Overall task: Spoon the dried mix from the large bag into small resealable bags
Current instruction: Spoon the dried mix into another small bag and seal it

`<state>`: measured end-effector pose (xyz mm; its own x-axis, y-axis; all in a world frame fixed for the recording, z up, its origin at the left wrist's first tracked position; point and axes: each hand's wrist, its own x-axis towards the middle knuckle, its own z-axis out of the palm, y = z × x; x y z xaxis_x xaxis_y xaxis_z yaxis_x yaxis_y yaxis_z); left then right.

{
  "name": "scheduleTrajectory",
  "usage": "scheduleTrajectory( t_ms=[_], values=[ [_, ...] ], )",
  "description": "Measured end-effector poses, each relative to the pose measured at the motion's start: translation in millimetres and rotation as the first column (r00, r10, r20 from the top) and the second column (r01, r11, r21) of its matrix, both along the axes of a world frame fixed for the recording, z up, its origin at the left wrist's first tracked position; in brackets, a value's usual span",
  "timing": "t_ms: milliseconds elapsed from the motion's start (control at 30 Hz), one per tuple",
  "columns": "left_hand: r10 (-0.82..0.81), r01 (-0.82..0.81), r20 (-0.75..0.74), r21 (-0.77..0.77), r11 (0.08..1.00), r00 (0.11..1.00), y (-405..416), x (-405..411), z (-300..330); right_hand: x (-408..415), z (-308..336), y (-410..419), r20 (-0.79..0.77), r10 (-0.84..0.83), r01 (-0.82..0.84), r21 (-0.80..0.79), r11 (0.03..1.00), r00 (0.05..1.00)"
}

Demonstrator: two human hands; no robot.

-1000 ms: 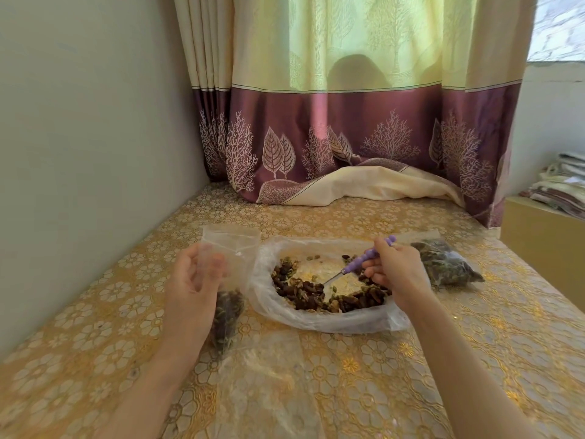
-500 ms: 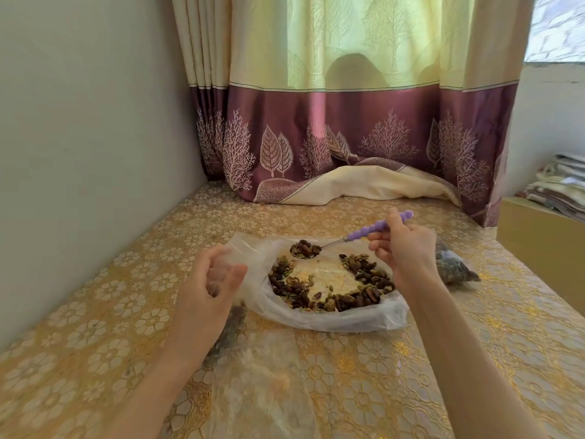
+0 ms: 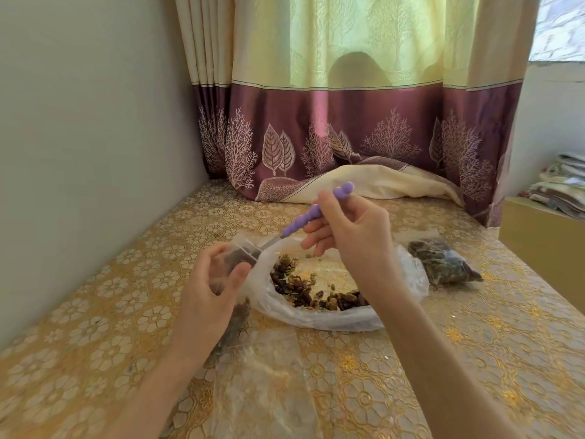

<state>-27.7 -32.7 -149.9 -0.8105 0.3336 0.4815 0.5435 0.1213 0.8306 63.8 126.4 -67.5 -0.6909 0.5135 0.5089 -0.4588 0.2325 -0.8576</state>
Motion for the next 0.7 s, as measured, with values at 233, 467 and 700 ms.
scheduleTrajectory(
  t_ms=[233, 467, 700],
  values=[
    [0.013, -0.019, 0.062, 0.101, 0.995, 0.998, -2.3, -7.7, -4.7, 2.4, 0.4, 4.9, 0.000, 0.129, -0.128, 0.067, 0.989, 0.992],
    [0.044, -0.048, 0.054, 0.066, 0.997, 0.998, -2.8, -6.3, -3.3, 4.9, -2.0, 27.8, -0.083, -0.058, 0.027, -0.333, 0.943, 0.995],
    [0.061, -0.065, 0.076, 0.053, 0.996, 0.995, -2.3, -5.4, -2.3, 2.3, -28.3, 66.0, 0.236, -0.280, 0.329, -0.207, 0.921, 0.931]
  ],
)
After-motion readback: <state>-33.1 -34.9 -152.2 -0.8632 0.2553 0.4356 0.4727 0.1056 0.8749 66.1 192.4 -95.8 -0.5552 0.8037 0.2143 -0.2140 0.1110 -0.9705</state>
